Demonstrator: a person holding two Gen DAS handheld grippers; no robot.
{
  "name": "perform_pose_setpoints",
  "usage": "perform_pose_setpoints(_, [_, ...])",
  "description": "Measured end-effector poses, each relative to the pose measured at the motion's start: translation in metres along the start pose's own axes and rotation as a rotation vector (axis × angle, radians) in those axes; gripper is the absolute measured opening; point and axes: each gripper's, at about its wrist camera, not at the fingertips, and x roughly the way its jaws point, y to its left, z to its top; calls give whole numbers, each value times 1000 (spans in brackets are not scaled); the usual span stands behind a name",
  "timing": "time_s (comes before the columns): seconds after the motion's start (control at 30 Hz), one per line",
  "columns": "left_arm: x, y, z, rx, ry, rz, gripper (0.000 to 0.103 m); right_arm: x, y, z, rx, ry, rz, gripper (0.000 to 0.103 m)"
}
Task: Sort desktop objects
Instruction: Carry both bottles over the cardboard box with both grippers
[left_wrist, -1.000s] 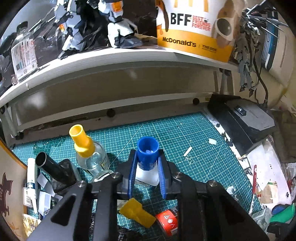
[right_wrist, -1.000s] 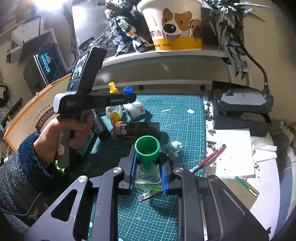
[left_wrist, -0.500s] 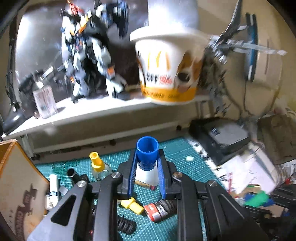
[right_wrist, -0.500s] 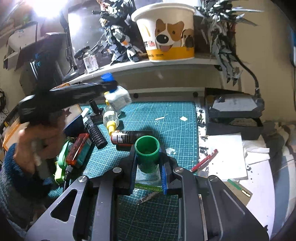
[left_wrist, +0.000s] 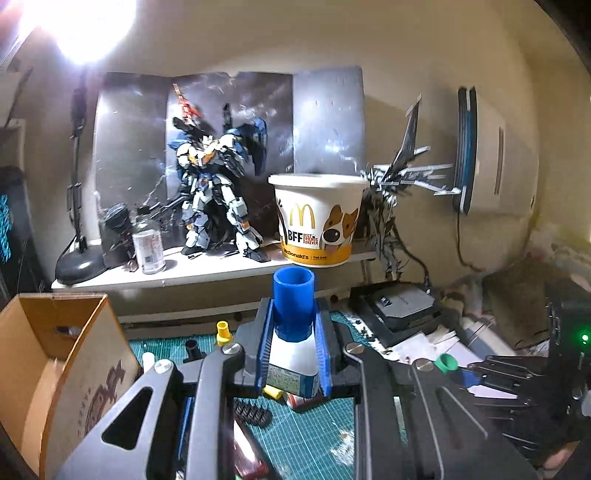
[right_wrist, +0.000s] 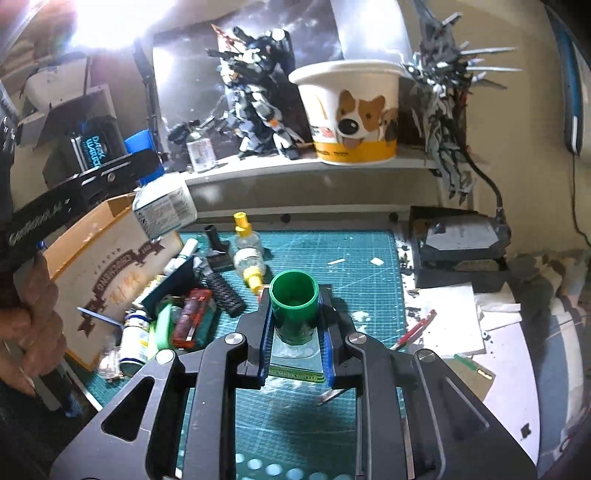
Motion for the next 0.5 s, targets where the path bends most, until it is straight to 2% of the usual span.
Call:
perform_pose_setpoints(0.17, [-25, 13, -16, -25, -7, -18, 21, -12, 24, 1, -38, -6, 14, 20])
perform_pose_setpoints(0.5, [-56, 43, -26, -41, -7, 29, 20, -13, 77, 12, -124, -9, 93, 20])
